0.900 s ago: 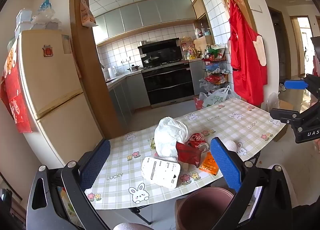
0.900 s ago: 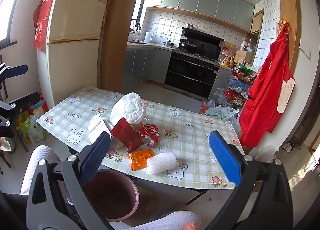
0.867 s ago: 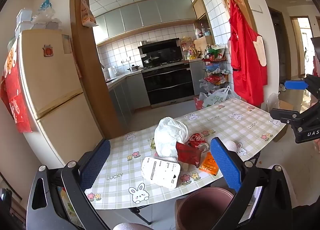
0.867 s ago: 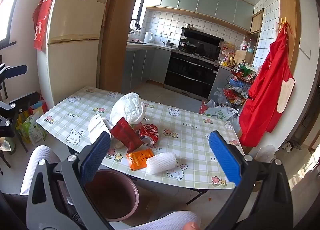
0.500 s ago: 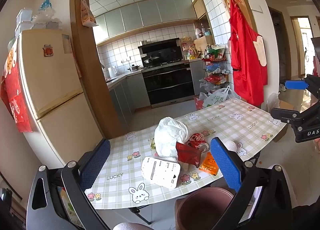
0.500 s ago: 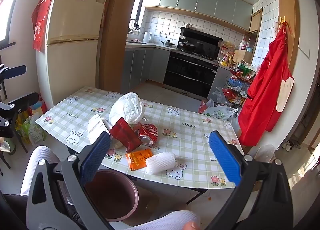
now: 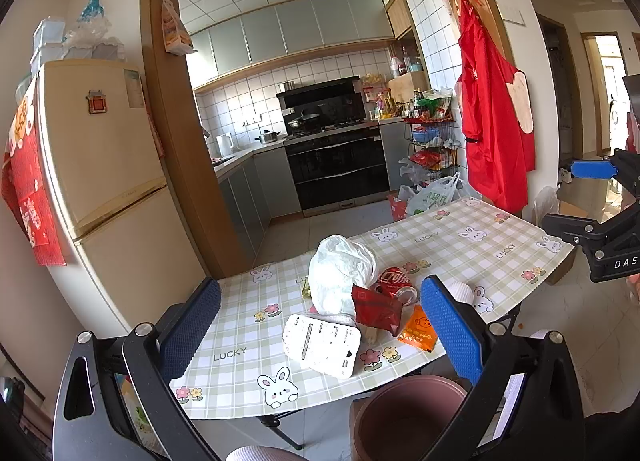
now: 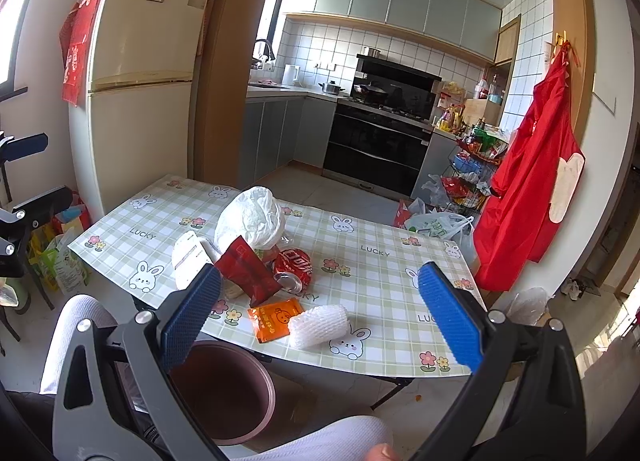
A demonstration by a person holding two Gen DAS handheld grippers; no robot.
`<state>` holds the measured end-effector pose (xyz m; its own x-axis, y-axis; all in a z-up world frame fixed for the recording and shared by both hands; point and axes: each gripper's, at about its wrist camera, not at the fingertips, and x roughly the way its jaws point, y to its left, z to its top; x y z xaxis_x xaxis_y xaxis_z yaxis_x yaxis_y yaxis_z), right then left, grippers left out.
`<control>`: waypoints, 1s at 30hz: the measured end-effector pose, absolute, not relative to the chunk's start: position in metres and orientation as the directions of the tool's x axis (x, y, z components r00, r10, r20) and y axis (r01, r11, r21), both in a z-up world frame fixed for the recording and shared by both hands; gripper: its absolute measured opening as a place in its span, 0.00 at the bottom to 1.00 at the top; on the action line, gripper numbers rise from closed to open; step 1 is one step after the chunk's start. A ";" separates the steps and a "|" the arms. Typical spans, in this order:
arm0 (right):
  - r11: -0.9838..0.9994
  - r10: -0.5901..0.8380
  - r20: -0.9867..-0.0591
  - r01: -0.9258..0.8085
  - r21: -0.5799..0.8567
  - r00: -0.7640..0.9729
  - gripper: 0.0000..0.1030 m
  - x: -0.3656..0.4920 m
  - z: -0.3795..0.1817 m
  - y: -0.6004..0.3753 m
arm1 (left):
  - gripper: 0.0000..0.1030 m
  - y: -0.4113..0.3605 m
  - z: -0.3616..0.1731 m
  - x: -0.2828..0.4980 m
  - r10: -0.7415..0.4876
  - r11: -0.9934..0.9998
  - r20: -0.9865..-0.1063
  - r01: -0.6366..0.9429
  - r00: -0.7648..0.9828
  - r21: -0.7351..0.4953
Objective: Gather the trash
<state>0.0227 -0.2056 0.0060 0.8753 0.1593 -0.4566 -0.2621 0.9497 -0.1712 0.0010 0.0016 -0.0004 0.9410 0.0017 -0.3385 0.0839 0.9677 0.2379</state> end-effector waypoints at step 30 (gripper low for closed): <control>0.947 0.171 -0.467 -0.275 -0.166 0.868 0.95 0.023 0.002 -0.199 | 0.95 0.005 0.005 -0.008 0.011 0.969 -0.340 0.074 0.940 0.236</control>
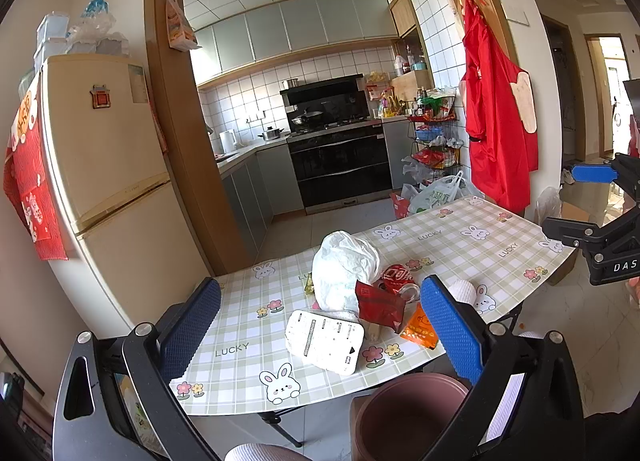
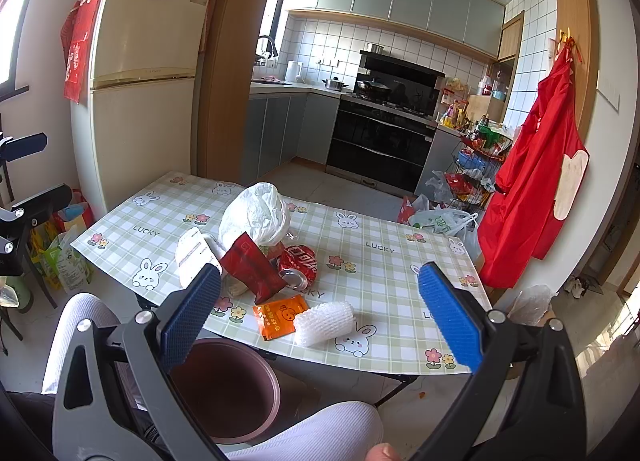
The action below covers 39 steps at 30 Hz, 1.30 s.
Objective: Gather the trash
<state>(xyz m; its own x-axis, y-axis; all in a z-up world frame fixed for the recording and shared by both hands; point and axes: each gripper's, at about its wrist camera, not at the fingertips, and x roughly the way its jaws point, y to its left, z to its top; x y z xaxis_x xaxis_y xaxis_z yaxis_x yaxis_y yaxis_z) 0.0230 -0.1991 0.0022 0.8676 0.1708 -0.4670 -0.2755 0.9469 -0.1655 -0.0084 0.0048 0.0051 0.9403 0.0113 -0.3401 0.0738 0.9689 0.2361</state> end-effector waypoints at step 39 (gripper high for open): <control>0.949 0.173 -0.472 -0.274 -0.155 0.864 0.95 0.023 -0.001 -0.200 | 0.95 0.012 -0.004 -0.005 0.008 0.973 -0.350 0.074 0.937 0.219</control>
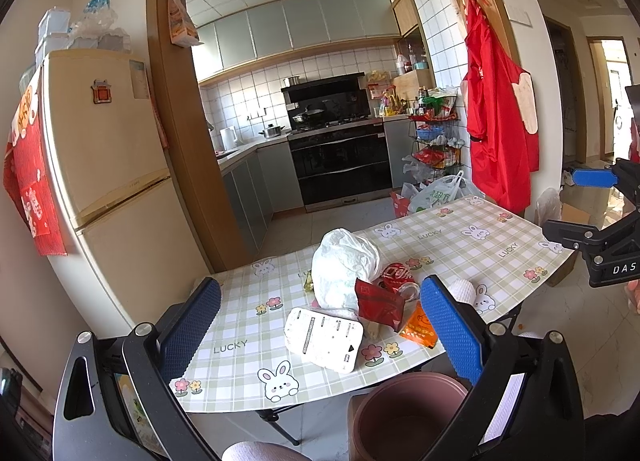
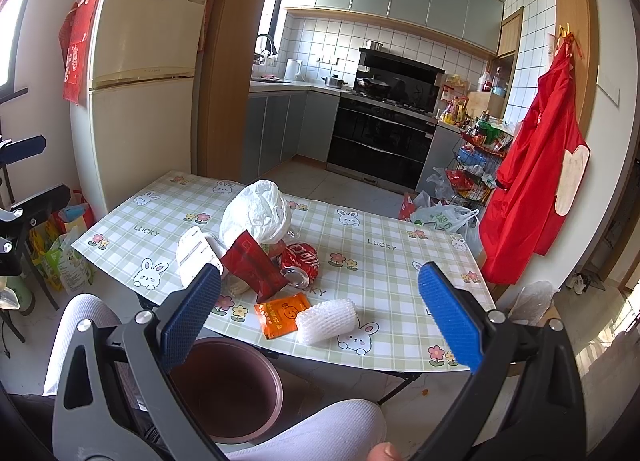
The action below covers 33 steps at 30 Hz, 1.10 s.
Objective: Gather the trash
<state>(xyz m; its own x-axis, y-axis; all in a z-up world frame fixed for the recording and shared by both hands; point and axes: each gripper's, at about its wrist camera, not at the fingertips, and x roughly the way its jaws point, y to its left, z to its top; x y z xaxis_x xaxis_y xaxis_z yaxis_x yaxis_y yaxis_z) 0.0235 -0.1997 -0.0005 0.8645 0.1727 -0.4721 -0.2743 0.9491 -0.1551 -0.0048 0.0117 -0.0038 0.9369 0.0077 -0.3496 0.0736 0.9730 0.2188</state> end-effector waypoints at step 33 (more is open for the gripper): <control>0.980 0.201 -0.643 -0.151 0.132 0.739 0.95 0.170 -0.191 -0.237 | 0.95 0.056 -0.201 0.159 0.025 1.000 -0.619 -0.022 0.785 0.012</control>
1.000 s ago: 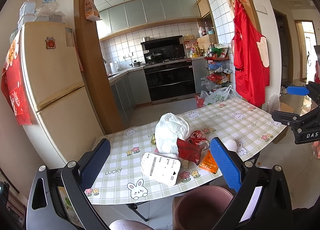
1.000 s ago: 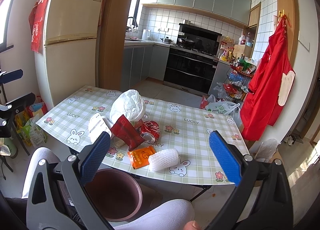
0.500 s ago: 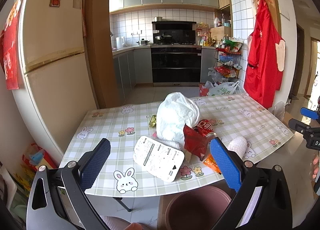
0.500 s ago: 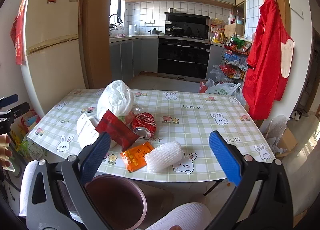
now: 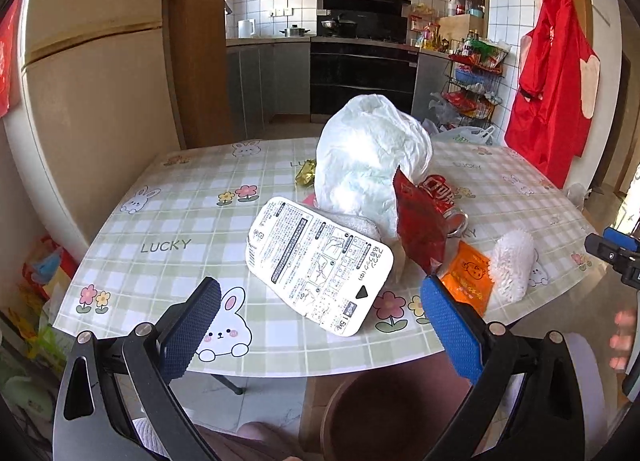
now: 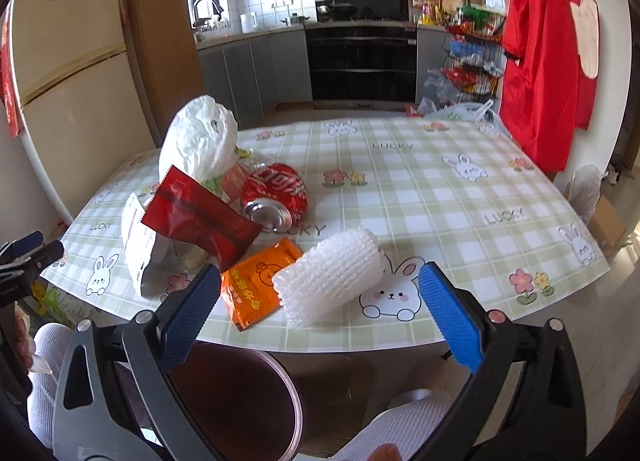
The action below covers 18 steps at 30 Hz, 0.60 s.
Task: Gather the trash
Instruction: 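Reach the right tool to the white foam mesh sleeve and grasp it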
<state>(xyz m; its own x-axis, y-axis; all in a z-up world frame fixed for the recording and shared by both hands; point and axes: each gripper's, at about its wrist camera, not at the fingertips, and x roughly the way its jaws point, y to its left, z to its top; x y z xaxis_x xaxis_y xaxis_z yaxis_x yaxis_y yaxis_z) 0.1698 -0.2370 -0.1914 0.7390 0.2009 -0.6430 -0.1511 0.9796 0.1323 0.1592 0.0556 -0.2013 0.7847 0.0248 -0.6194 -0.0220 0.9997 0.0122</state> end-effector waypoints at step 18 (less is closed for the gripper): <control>0.978 0.195 -0.712 -0.077 0.195 0.675 0.95 0.224 -0.255 -0.245 | 0.95 0.025 -0.260 0.203 0.089 0.993 -0.672 -0.015 0.735 0.116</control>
